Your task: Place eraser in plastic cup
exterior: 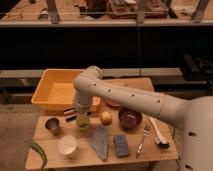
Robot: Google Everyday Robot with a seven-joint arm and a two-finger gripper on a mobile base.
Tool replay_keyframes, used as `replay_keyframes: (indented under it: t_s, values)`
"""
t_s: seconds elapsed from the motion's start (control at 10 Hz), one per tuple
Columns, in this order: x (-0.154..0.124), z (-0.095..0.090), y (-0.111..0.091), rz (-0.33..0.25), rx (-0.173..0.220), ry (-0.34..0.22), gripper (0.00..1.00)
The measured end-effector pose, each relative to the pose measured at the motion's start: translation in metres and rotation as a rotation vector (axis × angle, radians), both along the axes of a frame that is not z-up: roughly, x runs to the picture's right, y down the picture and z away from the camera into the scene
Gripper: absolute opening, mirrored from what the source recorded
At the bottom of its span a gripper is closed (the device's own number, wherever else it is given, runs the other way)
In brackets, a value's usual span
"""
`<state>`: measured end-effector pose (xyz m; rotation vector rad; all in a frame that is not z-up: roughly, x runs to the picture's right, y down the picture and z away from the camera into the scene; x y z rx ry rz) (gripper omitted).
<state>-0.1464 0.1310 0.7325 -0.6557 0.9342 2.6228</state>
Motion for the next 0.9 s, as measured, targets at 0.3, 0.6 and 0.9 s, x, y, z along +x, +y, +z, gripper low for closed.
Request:
replay_keyframes:
  t_s: [0.3,0.6,0.9]
  values:
    - [-0.005,0.007,0.016,0.000,-0.022,-0.010,0.00]
    - [0.001,0.017,0.033,0.015,-0.052,0.005,0.00]
    - [0.009,0.022,0.031,0.046,-0.056,0.013,0.00]
